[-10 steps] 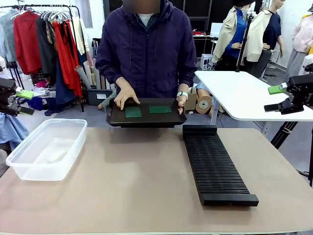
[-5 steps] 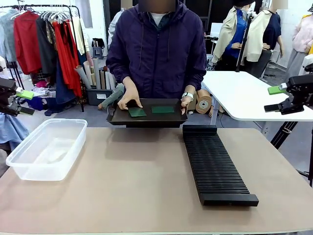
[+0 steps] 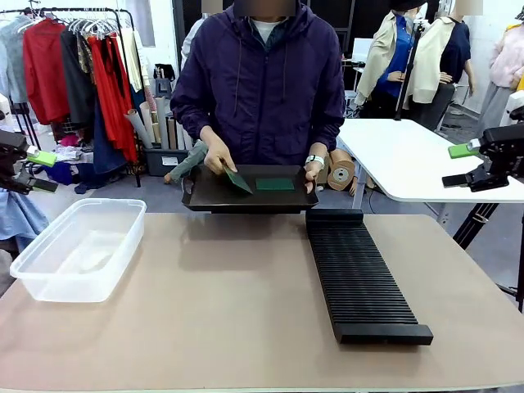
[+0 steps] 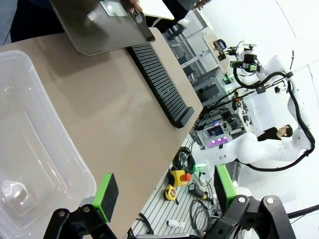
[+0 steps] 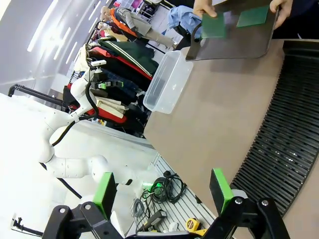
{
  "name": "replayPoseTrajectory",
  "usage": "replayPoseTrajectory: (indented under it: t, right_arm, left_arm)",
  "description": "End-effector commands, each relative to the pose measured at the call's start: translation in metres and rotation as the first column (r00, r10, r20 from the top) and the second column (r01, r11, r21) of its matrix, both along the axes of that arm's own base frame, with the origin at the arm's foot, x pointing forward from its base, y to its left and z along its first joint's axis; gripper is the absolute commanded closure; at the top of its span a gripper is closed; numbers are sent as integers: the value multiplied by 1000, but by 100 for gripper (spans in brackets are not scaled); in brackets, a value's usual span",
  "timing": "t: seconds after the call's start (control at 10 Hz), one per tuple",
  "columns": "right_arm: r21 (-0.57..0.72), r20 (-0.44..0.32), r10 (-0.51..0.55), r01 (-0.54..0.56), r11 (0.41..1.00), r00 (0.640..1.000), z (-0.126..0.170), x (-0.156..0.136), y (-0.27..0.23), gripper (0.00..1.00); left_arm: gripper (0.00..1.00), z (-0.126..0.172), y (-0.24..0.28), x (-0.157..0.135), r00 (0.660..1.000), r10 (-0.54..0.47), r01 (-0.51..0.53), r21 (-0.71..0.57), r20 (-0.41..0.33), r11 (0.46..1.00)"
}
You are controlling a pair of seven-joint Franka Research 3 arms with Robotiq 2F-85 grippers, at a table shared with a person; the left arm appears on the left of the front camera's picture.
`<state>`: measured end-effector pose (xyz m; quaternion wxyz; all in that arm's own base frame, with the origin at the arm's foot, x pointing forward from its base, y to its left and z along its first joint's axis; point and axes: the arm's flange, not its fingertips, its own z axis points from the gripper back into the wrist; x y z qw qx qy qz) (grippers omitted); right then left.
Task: Sort PCBs into racks and boxes based on the side picked up.
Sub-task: Pick up the Blank PCB handed by the Human.
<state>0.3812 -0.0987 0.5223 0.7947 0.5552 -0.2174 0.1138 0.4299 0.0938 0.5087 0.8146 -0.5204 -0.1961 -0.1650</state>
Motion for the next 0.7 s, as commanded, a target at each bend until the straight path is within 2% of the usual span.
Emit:
replayPoseTrajectory:
  t: [0.0,0.6]
  right_arm:
    - [17,9,4,-5,1000,1000,2,0,-1,0]
    - [17,9,4,-5,1000,1000,2,0,-1,0]
  left_arm:
    - [0,1,0,-1,1000,3,-3,2,-2,1000]
    - [0,1,0,-1,1000,3,-3,2,-2,1000]
